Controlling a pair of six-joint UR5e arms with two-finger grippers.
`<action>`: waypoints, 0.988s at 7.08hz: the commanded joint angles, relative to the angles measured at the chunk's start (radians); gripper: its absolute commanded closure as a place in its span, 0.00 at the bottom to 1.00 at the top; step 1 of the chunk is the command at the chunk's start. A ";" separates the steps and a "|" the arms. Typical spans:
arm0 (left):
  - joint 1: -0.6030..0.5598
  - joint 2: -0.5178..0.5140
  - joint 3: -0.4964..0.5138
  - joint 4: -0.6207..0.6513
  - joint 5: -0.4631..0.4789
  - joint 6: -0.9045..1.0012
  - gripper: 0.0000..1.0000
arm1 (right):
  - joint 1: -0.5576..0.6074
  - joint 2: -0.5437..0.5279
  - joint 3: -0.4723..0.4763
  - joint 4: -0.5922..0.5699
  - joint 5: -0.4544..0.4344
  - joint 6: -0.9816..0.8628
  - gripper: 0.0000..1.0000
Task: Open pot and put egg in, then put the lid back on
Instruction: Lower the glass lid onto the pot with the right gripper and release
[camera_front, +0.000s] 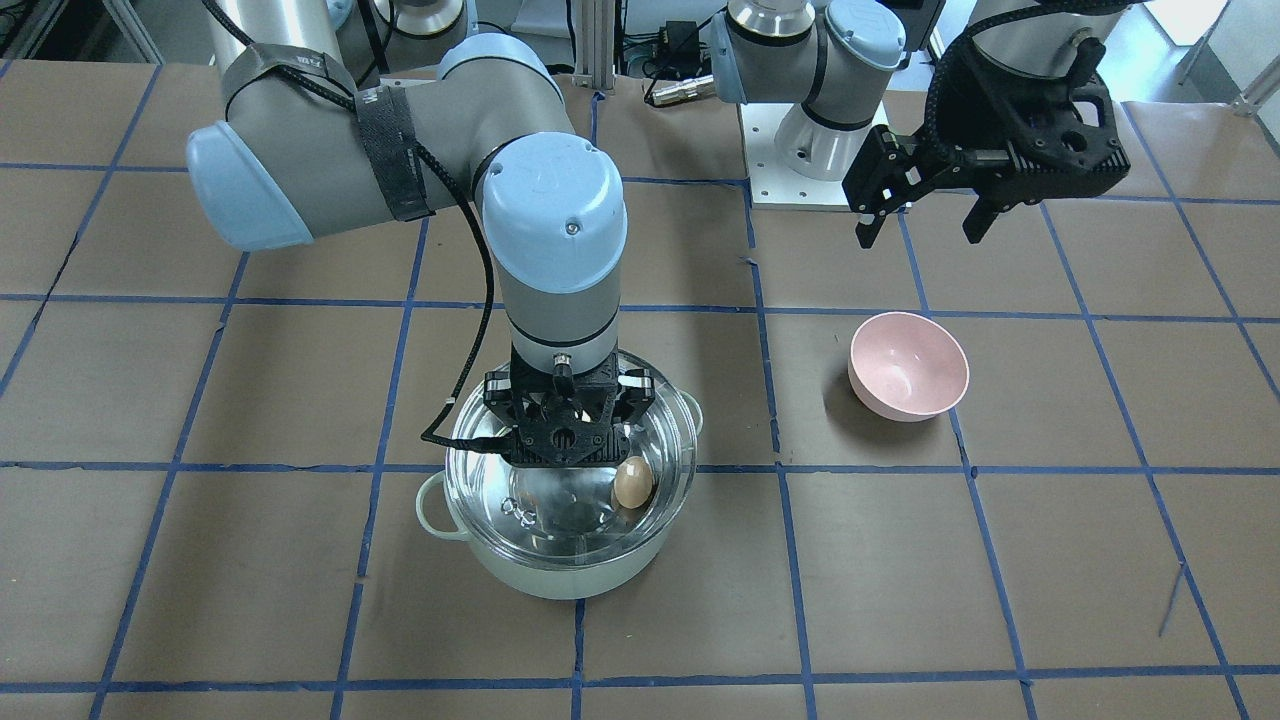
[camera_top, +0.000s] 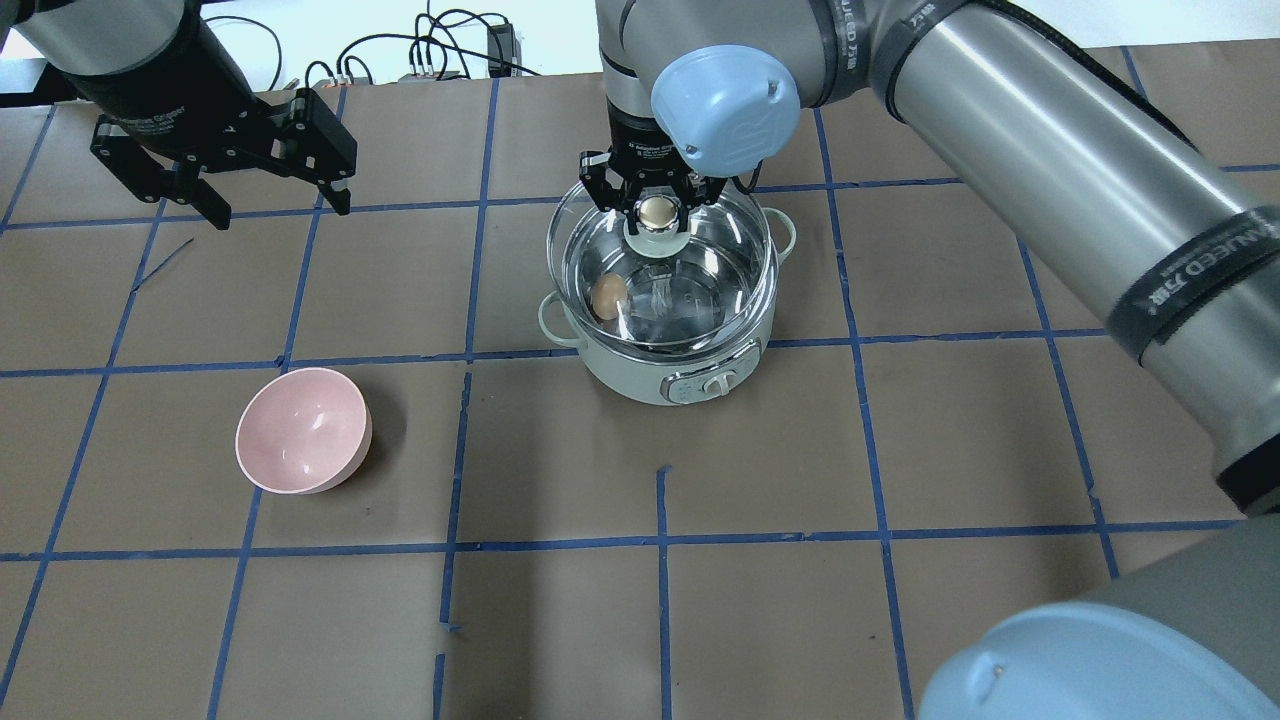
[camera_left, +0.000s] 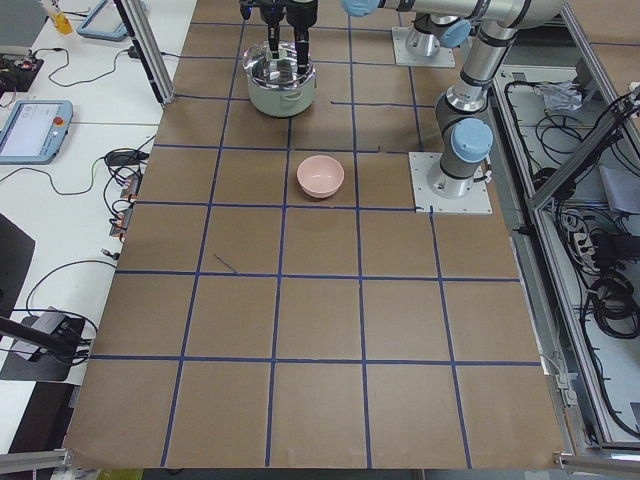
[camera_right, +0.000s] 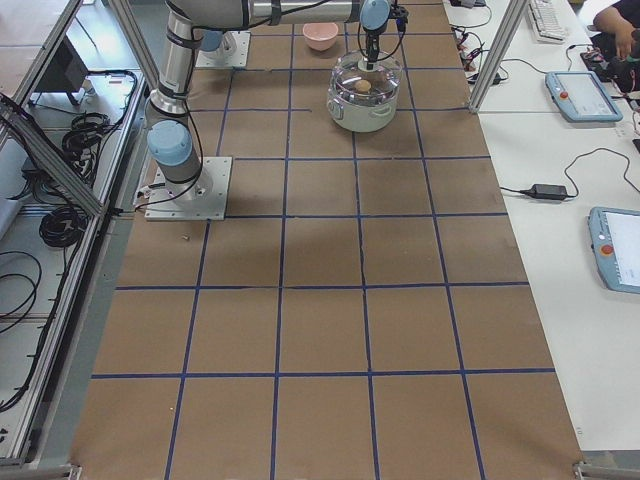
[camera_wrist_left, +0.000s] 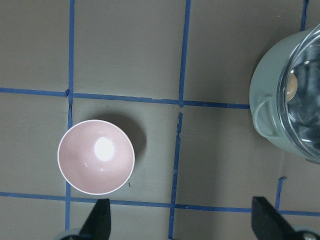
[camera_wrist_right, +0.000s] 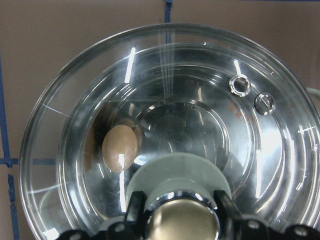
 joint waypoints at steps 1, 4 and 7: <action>0.001 0.019 -0.001 -0.001 0.010 -0.002 0.00 | -0.001 0.002 0.015 -0.003 -0.001 -0.042 0.92; 0.014 0.019 0.011 -0.007 0.015 -0.002 0.00 | -0.002 -0.006 0.055 -0.043 -0.003 -0.048 0.92; 0.014 0.021 0.014 -0.001 0.013 0.004 0.00 | -0.011 -0.006 0.062 -0.046 0.002 -0.085 0.92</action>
